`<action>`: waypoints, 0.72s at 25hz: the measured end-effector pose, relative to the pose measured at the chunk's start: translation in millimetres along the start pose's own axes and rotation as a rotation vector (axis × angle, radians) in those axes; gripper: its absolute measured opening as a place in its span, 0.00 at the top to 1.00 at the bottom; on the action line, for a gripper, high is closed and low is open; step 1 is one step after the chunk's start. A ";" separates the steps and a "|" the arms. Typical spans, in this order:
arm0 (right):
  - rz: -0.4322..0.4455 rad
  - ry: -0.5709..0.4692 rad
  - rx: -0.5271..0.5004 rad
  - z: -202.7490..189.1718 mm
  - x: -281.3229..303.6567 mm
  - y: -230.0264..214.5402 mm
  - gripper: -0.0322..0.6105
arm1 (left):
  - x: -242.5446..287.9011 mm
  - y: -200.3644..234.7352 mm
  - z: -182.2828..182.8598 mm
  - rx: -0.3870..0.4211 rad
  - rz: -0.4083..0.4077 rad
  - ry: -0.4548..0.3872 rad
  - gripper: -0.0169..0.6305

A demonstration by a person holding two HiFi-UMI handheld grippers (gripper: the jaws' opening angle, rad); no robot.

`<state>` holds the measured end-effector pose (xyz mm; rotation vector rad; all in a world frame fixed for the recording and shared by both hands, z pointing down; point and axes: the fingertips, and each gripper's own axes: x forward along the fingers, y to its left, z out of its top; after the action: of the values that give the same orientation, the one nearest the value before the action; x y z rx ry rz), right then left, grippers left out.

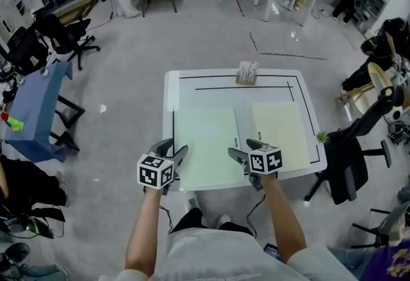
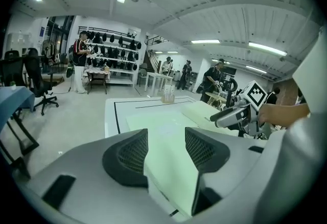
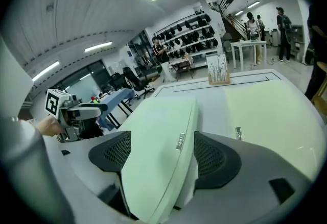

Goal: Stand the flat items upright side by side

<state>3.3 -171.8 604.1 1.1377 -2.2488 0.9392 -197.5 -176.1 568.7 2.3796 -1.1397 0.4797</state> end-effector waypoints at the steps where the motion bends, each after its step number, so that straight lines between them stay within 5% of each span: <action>1: -0.009 0.014 0.009 -2.8 7.6 -5.8 0.36 | 6.5 7.3 -2.6 -0.009 -0.008 0.009 0.60; 13: 0.028 0.164 0.000 -36.8 60.0 -17.0 0.32 | 58.8 35.9 -62.8 -0.146 -0.198 0.163 0.45; 18: 0.007 0.137 0.027 -31.6 72.8 -10.2 0.31 | 58.5 46.8 -76.3 -0.186 -0.226 0.188 0.43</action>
<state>-26.4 -190.6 676.0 1.0449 -2.1381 1.0216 -208.3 -198.1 672.7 2.2149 -0.7861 0.4853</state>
